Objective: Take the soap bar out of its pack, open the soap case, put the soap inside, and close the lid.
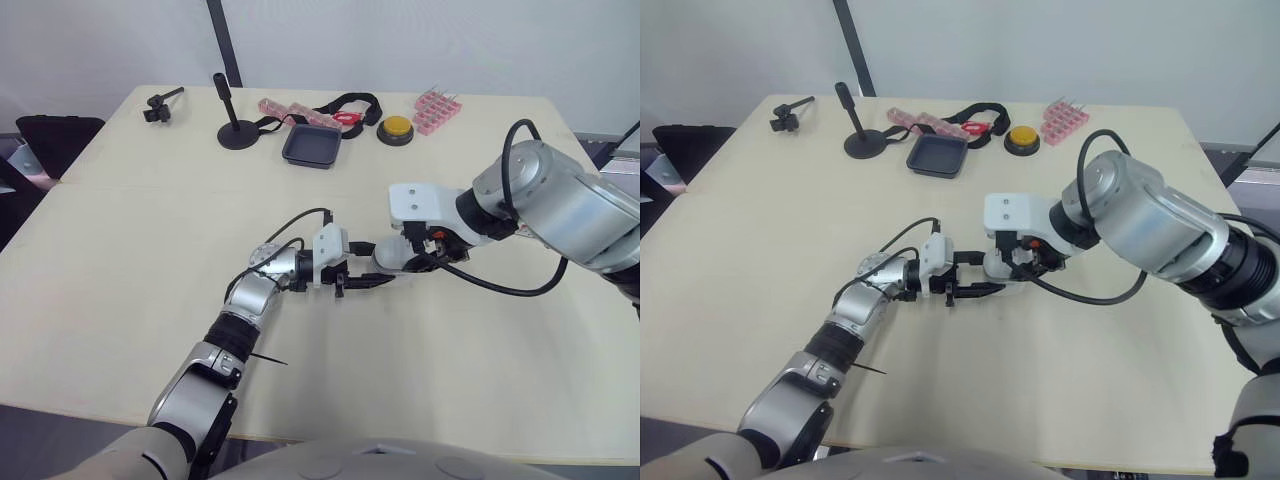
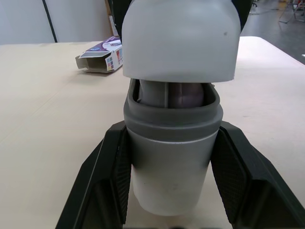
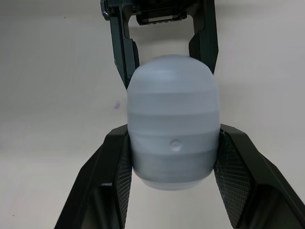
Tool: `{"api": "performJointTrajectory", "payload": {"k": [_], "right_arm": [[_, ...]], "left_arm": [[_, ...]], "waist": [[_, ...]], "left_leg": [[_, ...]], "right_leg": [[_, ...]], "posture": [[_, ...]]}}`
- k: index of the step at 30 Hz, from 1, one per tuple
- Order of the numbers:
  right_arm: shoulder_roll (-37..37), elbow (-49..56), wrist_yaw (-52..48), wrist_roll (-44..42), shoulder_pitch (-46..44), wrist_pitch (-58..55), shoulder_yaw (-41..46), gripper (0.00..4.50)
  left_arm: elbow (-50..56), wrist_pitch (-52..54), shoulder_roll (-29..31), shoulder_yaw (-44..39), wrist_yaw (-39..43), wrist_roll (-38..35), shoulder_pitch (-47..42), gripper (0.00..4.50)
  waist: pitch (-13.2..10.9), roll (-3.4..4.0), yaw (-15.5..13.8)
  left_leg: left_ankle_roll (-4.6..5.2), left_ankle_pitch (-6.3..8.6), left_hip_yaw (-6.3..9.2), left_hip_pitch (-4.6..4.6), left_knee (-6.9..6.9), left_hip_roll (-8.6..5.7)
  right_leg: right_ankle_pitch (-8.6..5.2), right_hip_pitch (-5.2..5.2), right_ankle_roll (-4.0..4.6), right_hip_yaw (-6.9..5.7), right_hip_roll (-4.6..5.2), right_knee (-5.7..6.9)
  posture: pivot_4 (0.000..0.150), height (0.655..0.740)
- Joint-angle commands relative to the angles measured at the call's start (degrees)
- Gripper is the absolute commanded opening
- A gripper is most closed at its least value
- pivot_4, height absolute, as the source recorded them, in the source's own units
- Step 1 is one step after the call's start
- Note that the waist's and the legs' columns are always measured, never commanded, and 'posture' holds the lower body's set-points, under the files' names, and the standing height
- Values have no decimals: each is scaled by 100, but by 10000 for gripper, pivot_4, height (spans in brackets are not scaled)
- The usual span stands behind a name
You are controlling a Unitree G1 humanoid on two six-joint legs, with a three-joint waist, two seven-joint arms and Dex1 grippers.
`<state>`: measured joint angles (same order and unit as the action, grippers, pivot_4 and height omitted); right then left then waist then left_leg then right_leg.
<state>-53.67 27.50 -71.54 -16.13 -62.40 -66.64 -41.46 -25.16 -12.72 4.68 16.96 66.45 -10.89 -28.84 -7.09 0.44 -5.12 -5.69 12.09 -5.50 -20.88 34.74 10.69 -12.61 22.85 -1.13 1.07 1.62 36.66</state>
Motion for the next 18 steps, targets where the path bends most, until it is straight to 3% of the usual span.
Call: {"api": "performJointTrajectory", "payload": {"k": [1, 18], "right_arm": [[34, 71, -89, 41, -80, 75, -61, 19445], [-47, -214, -195, 487, 20, 502, -173, 19445]], "left_arm": [[126, -194, -81, -78, -76, -68, -181, 18682], [182, -184, -59, -90, -78, -71, -149, 18682]], "waist": [[0, 0, -1], [0, 0, -8]], "left_leg": [[0, 0, 0, 0, 0, 0], [0, 0, 0, 1, 3, 0]], "right_leg": [[0, 0, 0, 0, 0, 0], [0, -1, 0, 0, 1, 4]], "posture": [[1500, 7400], [1500, 7400]]}}
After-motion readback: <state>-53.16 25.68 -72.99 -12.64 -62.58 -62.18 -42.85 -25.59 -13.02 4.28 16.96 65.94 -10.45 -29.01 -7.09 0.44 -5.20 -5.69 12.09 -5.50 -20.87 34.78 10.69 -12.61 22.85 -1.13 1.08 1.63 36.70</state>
